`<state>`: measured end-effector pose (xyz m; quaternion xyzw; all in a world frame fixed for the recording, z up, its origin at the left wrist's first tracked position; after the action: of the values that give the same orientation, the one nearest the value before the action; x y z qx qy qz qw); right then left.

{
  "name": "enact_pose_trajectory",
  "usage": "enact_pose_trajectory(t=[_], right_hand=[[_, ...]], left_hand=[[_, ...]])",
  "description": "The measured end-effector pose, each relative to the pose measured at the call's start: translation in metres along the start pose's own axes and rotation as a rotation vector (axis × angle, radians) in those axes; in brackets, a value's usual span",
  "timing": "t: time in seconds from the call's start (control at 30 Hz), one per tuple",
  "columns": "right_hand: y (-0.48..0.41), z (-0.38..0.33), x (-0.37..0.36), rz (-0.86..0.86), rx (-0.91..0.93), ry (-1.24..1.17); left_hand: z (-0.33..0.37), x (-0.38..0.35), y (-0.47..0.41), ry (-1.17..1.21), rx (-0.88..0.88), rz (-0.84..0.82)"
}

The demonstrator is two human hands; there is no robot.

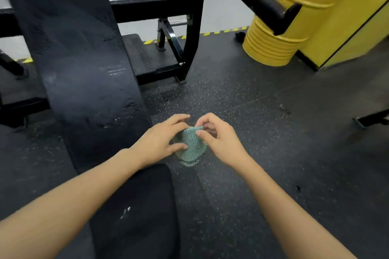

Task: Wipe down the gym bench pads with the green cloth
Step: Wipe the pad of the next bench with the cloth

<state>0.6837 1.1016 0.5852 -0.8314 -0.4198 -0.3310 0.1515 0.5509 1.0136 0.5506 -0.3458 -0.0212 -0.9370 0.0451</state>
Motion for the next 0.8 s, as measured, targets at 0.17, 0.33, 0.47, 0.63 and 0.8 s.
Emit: enact_pose_trajectory(t=[0.17, 0.33, 0.47, 0.63, 0.8], right_hand=[[0.022, 0.005, 0.064, -0.026, 0.042, 0.053], [0.014, 0.003, 0.101, -0.029, 0.057, 0.081], [-0.012, -0.002, 0.107, -0.014, 0.073, 0.065], [-0.062, -0.002, 0.095, -0.032, 0.080, 0.059], [-0.134, 0.002, 0.078, -0.089, 0.072, 0.073]], left_hand=[[0.054, -0.015, -0.008, 0.147, 0.083, 0.140], [0.082, -0.009, -0.016, 0.240, 0.160, 0.203], [0.079, 0.012, -0.025, 0.262, 0.194, 0.287], [0.048, 0.040, -0.040, 0.260, 0.223, 0.377], [0.008, 0.069, -0.068, 0.311, 0.261, 0.457]])
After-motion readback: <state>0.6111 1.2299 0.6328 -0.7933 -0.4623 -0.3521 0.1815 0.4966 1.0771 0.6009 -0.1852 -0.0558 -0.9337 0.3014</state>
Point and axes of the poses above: each hand's wrist, its own y-axis away from the middle knuckle, its own x-axis out of the back of the hand, z = x × y, the point moved 5 cm from there along -y, towards the middle knuckle, and after that the axes turned 15 degrees about y, right-handed, at the moved point
